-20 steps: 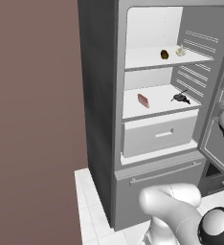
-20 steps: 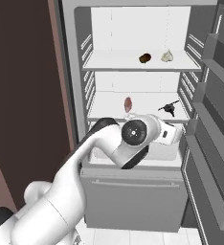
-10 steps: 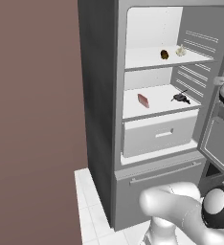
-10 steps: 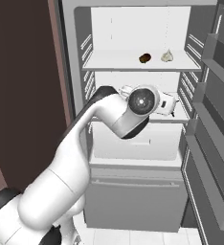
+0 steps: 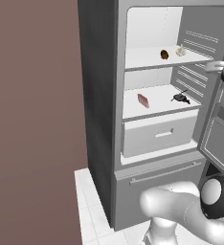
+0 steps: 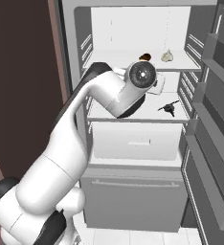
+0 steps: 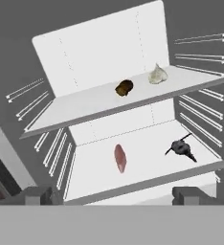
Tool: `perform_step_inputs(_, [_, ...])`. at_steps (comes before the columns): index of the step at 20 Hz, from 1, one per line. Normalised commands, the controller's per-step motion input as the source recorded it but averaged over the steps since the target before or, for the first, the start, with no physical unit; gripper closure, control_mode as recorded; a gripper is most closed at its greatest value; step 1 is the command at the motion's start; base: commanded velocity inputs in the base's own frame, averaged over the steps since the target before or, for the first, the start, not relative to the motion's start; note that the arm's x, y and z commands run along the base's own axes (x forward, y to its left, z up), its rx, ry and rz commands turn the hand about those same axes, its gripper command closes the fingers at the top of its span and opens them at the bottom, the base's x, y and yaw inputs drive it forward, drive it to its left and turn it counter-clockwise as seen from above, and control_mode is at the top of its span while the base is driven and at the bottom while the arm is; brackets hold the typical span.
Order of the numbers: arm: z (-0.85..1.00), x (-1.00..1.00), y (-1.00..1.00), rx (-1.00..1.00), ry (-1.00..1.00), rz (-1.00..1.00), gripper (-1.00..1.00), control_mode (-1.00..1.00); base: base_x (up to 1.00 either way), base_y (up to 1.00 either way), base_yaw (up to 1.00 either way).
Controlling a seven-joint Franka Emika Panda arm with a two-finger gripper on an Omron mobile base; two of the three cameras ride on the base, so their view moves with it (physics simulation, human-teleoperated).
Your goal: Gather the sweet potato and garlic from the fridge and place them on a tray on the dining counter. Then gather the fish and steak from the fridge and place them on the other tray.
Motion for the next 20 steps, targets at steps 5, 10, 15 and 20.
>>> perform_step_inputs(5, [-0.17,0.01,0.83,0.00,0.00,0.17,-1.00,-1.00,0.00,0.00,0.00])
perform_step_inputs(10, [-0.54,0.00,0.56,-0.06,0.02,0.16,-1.00,-1.00,0.00,0.00,0.00])
perform_step_inputs(15, [-0.67,0.10,0.21,-0.10,0.14,0.11,-1.00,-1.00,0.00,0.00,0.00])
perform_step_inputs(20, [-0.49,0.40,0.04,-0.06,0.06,0.01,-1.00,-1.00,0.00,0.00,0.00])
